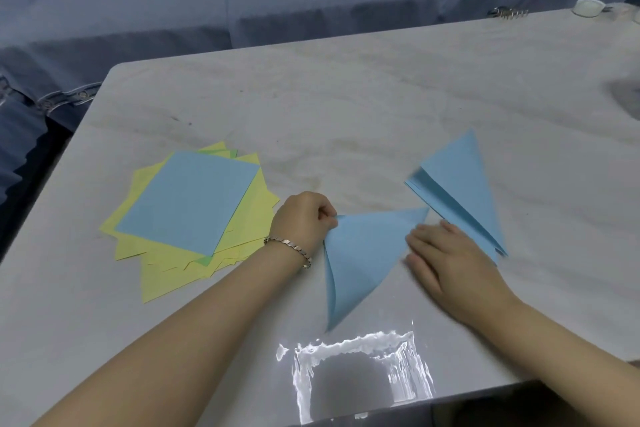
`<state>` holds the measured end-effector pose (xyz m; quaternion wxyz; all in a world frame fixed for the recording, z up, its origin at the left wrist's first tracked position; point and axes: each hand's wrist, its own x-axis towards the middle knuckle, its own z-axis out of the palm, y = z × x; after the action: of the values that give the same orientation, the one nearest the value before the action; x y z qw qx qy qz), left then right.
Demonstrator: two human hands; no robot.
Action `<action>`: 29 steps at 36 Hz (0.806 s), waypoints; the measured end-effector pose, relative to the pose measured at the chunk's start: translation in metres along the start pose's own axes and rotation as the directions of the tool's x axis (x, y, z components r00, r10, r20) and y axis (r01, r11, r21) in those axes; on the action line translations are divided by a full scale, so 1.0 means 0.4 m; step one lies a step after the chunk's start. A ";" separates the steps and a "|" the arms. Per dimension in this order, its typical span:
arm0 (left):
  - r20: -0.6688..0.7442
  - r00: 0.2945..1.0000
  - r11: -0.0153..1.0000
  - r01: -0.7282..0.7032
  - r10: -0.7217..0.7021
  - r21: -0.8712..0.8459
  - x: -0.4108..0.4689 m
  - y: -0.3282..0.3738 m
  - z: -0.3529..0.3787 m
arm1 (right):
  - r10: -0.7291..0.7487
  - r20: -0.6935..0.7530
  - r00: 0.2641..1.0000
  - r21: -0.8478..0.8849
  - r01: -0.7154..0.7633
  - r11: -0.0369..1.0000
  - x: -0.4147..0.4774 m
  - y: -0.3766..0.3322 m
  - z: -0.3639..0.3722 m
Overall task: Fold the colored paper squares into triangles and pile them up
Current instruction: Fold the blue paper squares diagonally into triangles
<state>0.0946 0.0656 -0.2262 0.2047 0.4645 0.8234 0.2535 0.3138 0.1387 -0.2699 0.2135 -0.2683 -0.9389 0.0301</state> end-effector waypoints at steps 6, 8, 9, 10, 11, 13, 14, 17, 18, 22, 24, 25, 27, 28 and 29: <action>-0.003 1.000 1.000 0.007 -0.007 0.000 0.000 -0.001 0.001 | 0.132 -0.025 0.991 -0.070 -0.133 0.989 0.038 0.050 0.001; -0.005 1.000 1.000 0.006 -0.006 0.003 0.000 -0.001 0.002 | 0.187 -0.018 0.982 -0.120 -0.188 0.975 0.048 0.056 0.002; -0.005 1.000 1.000 0.006 -0.006 0.004 0.000 0.000 0.002 | 0.210 -0.005 0.978 -0.142 -0.209 0.968 0.051 0.058 0.001; -0.006 1.000 1.000 0.008 -0.008 0.003 -0.001 0.000 0.002 | 0.232 0.010 0.973 -0.163 -0.227 0.960 0.054 0.058 0.000; -0.007 1.000 1.000 0.009 -0.009 0.002 -0.001 0.001 0.002 | 0.254 0.021 0.967 -0.181 -0.246 0.952 0.057 0.057 -0.002; -0.011 1.000 1.000 0.008 -0.008 0.002 -0.001 0.001 0.002 | 0.297 0.021 0.955 -0.194 -0.287 0.938 0.064 0.044 -0.006; -0.012 1.000 1.000 0.009 -0.009 0.000 0.000 0.001 0.002 | 0.307 0.009 0.952 -0.193 -0.300 0.934 0.066 0.032 -0.006; -0.012 1.000 1.000 0.014 -0.014 -0.014 0.000 0.000 0.002 | 0.279 -0.011 0.960 -0.190 -0.276 0.942 0.058 -0.017 -0.002; -0.011 1.000 1.000 0.015 -0.016 -0.017 0.000 0.000 0.002 | 0.269 -0.012 0.963 -0.184 -0.267 0.946 0.053 -0.031 -0.002; -0.016 1.000 0.999 0.014 -0.015 -0.029 0.000 -0.002 0.003 | 0.237 -0.048 0.970 -0.115 -0.241 0.964 0.040 -0.068 -0.016; -0.035 0.999 0.999 0.017 -0.018 -0.038 0.001 -0.004 0.003 | 0.177 -0.016 0.984 -0.080 -0.178 0.981 0.035 -0.081 -0.014; -0.054 0.998 0.999 0.022 -0.025 -0.046 0.002 -0.007 0.002 | 0.146 0.030 0.989 -0.053 -0.144 0.988 0.032 -0.085 -0.008; -0.098 0.994 0.997 0.042 -0.048 -0.065 0.006 -0.015 -0.002 | 0.079 0.139 0.987 0.004 -0.081 0.997 0.029 -0.088 0.006; -0.116 0.991 0.996 0.056 -0.064 -0.076 0.008 -0.021 -0.004 | 0.046 0.180 0.983 0.021 -0.050 0.999 0.029 -0.088 0.014; -0.130 0.988 0.994 0.070 -0.081 -0.090 0.010 -0.026 -0.007 | 0.022 0.212 0.977 0.025 -0.028 0.999 0.029 -0.089 0.020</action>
<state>0.0841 0.0640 -0.2309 0.1785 0.4060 0.8406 0.3109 0.2842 0.1147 -0.2667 0.1159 -0.2722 -0.9523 0.0741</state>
